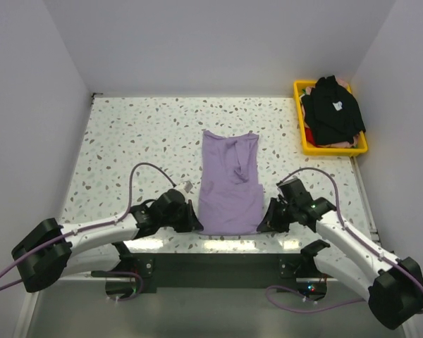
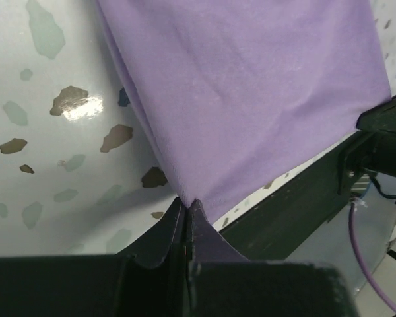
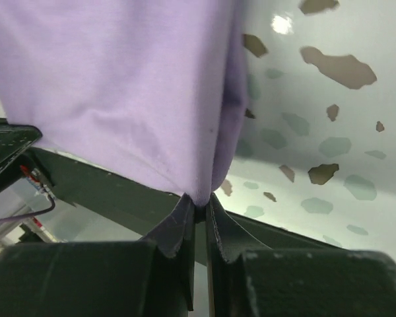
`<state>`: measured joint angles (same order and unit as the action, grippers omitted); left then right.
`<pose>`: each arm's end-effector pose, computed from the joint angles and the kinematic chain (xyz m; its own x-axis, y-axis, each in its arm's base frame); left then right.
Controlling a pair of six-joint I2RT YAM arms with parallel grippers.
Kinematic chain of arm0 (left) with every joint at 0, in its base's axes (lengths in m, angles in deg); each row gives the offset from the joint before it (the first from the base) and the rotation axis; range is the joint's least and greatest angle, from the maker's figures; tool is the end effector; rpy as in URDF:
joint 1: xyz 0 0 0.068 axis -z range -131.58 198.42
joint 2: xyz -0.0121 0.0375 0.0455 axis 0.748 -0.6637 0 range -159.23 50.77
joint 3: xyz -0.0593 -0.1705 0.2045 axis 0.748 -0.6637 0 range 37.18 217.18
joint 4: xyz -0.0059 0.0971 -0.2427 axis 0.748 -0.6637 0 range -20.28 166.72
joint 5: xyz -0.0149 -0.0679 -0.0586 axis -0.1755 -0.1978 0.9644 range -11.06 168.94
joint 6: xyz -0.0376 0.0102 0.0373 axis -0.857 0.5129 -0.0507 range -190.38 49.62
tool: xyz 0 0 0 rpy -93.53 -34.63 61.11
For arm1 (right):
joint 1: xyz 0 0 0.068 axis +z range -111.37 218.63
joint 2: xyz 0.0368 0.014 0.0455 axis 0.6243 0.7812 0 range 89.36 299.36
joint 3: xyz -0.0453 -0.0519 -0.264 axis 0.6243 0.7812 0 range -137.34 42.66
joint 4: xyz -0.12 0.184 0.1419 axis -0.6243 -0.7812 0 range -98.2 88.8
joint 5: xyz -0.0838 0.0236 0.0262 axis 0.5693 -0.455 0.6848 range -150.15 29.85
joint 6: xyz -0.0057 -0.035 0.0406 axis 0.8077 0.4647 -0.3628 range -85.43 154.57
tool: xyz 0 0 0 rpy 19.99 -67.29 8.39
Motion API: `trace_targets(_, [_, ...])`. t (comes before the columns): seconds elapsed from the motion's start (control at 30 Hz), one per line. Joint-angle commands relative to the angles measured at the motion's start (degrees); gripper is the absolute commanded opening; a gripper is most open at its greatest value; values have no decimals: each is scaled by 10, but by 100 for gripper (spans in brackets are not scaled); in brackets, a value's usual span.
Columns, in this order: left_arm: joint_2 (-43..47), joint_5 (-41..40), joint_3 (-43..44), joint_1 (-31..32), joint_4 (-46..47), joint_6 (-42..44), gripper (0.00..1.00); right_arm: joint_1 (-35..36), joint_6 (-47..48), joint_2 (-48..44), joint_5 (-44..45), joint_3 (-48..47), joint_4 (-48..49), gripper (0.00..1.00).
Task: Fold and stack the t-shirts
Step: Fold the tshirt
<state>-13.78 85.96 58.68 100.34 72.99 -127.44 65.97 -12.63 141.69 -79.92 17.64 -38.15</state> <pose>0.1208 -0.1612 0.1487 -0.9434 -0.1464 -0.2976 0.0758 0.7784 -0.6232 0.1283 0.0799 0.1665 -0.9566 0.2826 -0.0715 0.2047 0.8257 0.5257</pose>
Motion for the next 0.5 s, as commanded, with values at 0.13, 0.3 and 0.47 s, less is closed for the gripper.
trace_targets(0.13, [29, 2, 49, 3, -44, -21, 0, 1, 67, -32, 54, -104, -75, 0])
trace_targets(0.3, [9, -11, 70, 3, -33, -10, 0, 2, 90, -8, 69, -110, -44, 0])
trace_targets(0.47, [-23, -19, 114, -3, -16, 13, 0, 1, 99, 8, 90, -126, -5, 0])
